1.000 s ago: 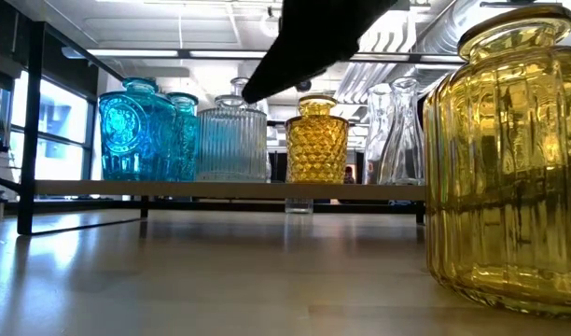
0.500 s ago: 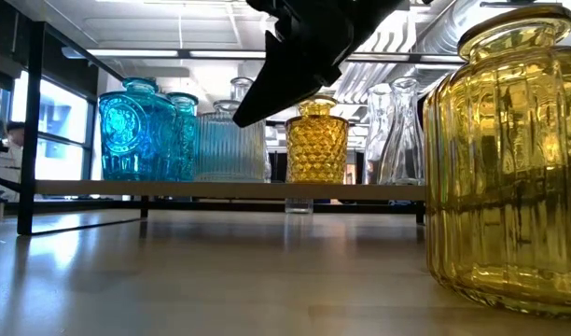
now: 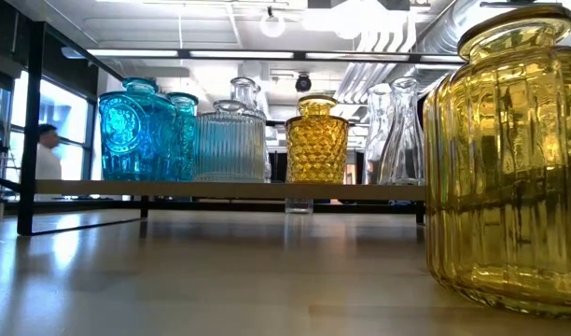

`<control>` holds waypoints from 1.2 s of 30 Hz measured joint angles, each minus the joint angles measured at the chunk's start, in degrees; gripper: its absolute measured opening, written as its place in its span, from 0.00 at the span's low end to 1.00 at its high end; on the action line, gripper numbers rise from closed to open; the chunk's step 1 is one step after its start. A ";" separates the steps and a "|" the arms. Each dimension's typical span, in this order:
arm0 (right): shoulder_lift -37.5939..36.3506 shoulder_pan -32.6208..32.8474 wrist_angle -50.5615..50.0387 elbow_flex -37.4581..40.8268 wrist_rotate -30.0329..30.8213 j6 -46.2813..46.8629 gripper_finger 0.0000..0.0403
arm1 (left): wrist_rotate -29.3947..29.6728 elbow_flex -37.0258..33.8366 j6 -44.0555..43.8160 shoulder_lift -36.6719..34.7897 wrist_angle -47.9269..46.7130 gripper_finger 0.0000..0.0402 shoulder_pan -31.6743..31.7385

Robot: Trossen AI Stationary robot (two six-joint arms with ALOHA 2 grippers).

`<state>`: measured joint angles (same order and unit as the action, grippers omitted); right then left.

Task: Sort vases onto shelf
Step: Put the bottom transparent vase on the shelf, then put the yellow vase on the shelf

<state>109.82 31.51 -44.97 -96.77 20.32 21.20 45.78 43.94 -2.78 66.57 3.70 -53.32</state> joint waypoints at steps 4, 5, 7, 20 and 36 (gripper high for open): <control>0.02 3.93 -8.60 -2.49 0.06 8.66 0.15 | 0.00 0.00 -0.03 0.00 0.02 0.00 0.00; 0.02 4.76 -9.78 -2.59 0.03 10.50 0.18 | 0.00 0.00 -0.05 0.00 0.02 0.00 0.00; 0.06 6.11 -11.42 -2.60 -0.63 13.53 0.27 | -0.02 0.00 -0.03 0.00 0.03 0.00 0.00; 4.89 7.53 -11.50 -2.60 -5.71 18.96 0.68 | 0.00 0.00 -0.12 0.00 -0.01 0.00 0.04; 8.82 7.49 -10.84 -2.60 -6.96 18.98 0.60 | 0.00 0.00 -0.14 0.00 -0.02 0.00 0.04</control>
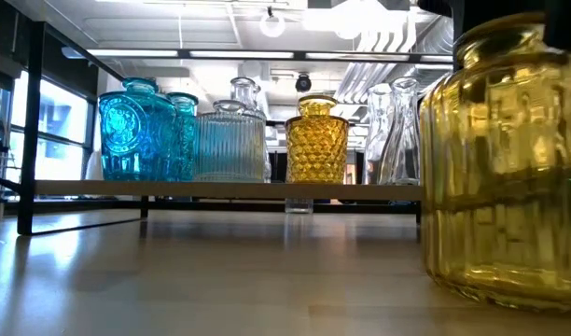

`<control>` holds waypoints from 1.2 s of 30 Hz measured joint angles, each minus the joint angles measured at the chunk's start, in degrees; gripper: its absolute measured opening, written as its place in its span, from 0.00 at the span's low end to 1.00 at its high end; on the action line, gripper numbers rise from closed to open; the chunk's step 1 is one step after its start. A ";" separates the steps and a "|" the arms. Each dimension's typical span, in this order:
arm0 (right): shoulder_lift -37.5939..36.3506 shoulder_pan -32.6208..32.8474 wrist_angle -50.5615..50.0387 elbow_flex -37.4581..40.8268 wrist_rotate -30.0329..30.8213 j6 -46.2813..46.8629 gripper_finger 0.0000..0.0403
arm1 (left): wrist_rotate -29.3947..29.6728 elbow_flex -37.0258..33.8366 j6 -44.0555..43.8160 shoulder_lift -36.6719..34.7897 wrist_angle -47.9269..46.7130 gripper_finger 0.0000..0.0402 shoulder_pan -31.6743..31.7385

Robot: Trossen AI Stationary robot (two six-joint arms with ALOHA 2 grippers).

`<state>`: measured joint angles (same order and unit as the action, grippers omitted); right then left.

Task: Sort vases onto shelf
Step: Put the yellow vase on the shelf

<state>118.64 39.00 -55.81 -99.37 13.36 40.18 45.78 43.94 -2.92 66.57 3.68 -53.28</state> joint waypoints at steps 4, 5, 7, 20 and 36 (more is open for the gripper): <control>0.07 0.00 0.02 -0.03 0.31 -0.11 0.48 | 0.00 0.00 0.02 0.00 0.01 0.00 0.00; 0.07 0.00 0.04 -0.07 0.47 -0.21 0.45 | -0.01 0.00 0.02 0.00 0.00 0.00 0.00; -0.02 0.00 0.13 -0.11 0.52 -0.92 0.38 | -0.01 0.00 0.02 0.00 0.00 0.00 0.00; 0.14 -0.75 -7.63 -9.86 0.91 -8.34 0.29 | -0.04 0.00 -0.19 0.00 0.00 0.00 0.00; 0.16 -11.35 -14.73 -15.06 2.97 -17.30 0.30 | -0.22 -0.02 -0.92 -0.02 -0.90 0.00 0.00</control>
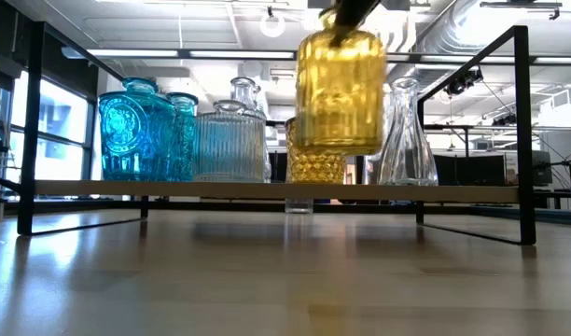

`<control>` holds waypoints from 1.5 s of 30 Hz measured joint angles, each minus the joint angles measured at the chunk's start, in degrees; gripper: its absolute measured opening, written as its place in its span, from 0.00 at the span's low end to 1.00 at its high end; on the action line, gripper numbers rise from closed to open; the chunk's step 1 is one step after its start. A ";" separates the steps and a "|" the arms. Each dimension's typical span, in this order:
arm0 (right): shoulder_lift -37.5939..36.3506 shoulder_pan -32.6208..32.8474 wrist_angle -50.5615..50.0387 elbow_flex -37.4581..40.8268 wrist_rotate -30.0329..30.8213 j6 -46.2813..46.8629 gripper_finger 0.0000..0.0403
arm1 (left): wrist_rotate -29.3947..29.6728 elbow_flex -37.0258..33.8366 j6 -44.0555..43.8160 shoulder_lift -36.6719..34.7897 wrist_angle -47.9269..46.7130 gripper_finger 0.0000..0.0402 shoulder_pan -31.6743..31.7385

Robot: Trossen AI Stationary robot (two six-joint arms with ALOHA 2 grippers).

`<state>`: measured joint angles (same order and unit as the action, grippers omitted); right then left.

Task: Sort vases onto shelf
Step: Put the yellow vase on the shelf

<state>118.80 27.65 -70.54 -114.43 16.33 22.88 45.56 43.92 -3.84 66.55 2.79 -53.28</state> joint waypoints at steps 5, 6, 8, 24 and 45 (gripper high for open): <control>-0.02 -2.89 0.23 0.40 0.09 0.09 0.31 | 0.02 0.00 0.00 0.02 0.00 0.00 0.00; -0.02 -3.37 0.22 0.77 0.11 0.25 0.31 | 0.02 0.00 0.00 0.01 0.00 0.00 0.00; 0.04 -4.13 -1.15 0.98 0.20 1.07 0.31 | 0.02 0.00 0.00 0.02 0.00 0.00 -0.02; 1.18 -7.42 -1.62 0.98 1.75 5.60 0.31 | 0.02 0.00 0.00 0.00 0.00 0.00 0.00; 1.18 -7.97 -1.76 0.98 1.56 6.55 0.31 | 0.02 0.00 -0.02 0.00 0.02 0.00 -0.01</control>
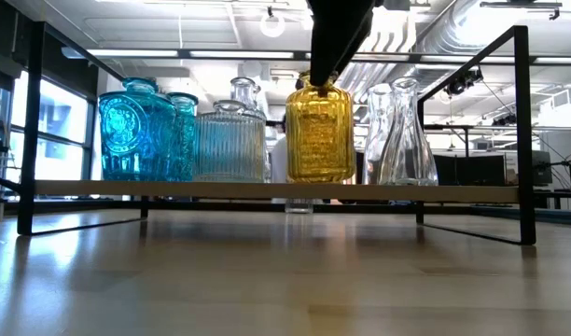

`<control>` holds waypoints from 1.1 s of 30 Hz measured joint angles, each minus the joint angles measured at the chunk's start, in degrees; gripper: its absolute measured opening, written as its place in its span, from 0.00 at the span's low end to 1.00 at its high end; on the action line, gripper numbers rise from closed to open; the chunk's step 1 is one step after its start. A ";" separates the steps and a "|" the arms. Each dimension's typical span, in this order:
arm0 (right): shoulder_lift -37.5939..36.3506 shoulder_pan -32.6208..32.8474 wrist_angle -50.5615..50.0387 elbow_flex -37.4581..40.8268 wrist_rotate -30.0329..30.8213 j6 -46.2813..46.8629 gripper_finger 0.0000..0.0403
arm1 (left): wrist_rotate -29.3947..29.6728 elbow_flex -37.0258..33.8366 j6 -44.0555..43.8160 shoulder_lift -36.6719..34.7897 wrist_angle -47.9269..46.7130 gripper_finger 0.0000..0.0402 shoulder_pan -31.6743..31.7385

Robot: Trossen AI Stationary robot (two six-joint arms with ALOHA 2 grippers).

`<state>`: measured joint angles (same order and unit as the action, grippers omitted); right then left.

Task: Sort vases onto shelf
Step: Put the yellow vase on the shelf

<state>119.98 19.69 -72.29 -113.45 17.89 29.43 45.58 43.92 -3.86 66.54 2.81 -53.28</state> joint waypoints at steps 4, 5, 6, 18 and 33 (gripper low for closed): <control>0.00 -0.20 0.16 0.00 0.48 0.79 0.31 | -0.02 0.00 -0.02 0.00 0.02 0.00 0.00; 0.00 -0.20 0.26 0.00 0.62 0.79 0.31 | -0.01 0.00 -0.04 0.01 0.02 0.00 0.00; 0.00 -0.20 0.49 0.00 0.70 0.85 0.31 | -0.01 0.00 -0.03 0.01 0.02 0.00 0.00; 0.00 -0.20 0.72 0.00 0.76 2.27 0.34 | 0.00 0.00 -0.46 0.00 0.04 0.00 0.01; 0.00 -0.20 0.41 0.00 -1.64 3.20 0.34 | -0.02 0.00 -0.61 0.01 0.04 0.00 -0.01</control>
<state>119.98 19.49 -71.88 -113.45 16.25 32.63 45.56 43.92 -4.47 66.55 2.85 -53.29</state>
